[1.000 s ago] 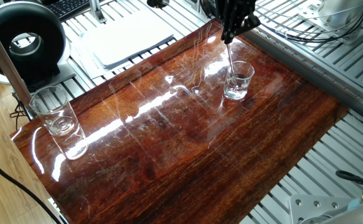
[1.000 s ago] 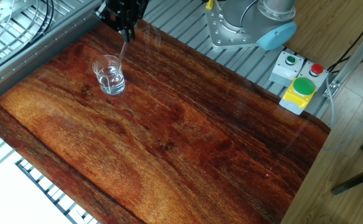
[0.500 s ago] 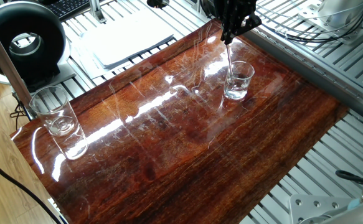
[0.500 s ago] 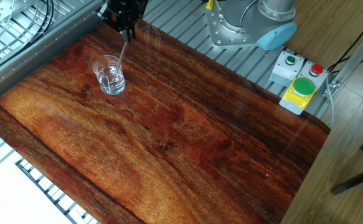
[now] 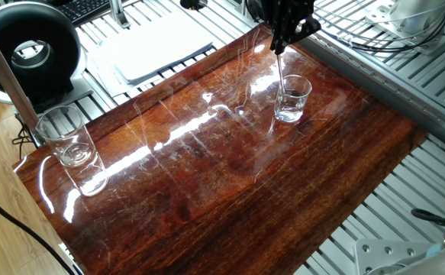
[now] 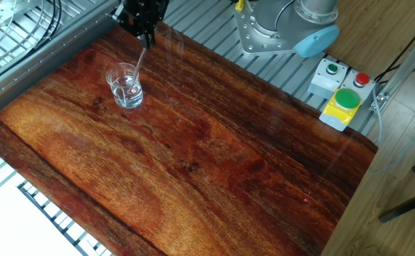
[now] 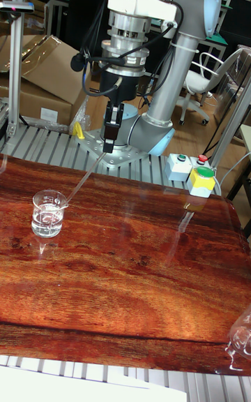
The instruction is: Stir the beaker with a glass rod
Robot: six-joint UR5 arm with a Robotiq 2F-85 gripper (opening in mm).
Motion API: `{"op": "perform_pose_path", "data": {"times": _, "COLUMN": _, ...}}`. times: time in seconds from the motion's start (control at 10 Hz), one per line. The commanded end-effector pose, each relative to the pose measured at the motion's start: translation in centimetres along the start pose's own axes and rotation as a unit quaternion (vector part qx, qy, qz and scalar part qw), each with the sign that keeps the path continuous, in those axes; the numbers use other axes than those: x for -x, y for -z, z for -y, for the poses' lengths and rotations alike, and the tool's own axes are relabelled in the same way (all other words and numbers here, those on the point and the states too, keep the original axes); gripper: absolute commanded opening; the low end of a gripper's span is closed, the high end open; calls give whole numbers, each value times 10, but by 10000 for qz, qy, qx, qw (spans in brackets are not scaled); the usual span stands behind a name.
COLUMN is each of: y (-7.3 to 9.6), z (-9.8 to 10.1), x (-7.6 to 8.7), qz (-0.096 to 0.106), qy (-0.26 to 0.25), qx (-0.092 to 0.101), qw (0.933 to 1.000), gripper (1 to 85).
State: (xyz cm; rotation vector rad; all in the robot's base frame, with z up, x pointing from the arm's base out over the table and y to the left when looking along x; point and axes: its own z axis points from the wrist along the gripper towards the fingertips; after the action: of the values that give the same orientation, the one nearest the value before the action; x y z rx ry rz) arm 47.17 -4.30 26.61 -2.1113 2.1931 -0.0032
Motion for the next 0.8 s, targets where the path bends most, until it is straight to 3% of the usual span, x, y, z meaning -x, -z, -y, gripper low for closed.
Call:
{"op": "perform_pose_path", "data": {"times": 0.0, "y": 1, "z": 1, "x": 2, "qz": 37, "qy": 41, "qx": -27, "qw": 10000, "gripper": 10}}
{"op": "perform_pose_path", "data": {"times": 0.4, "y": 2, "z": 2, "x": -7, "qz": -71, "qy": 157, "qx": -30, "qw": 9998, "gripper": 10}}
{"op": "perform_pose_path", "data": {"times": 0.7, "y": 2, "z": 8, "x": -14, "qz": -181, "qy": 60, "qx": -134, "qw": 9997, "gripper": 10}}
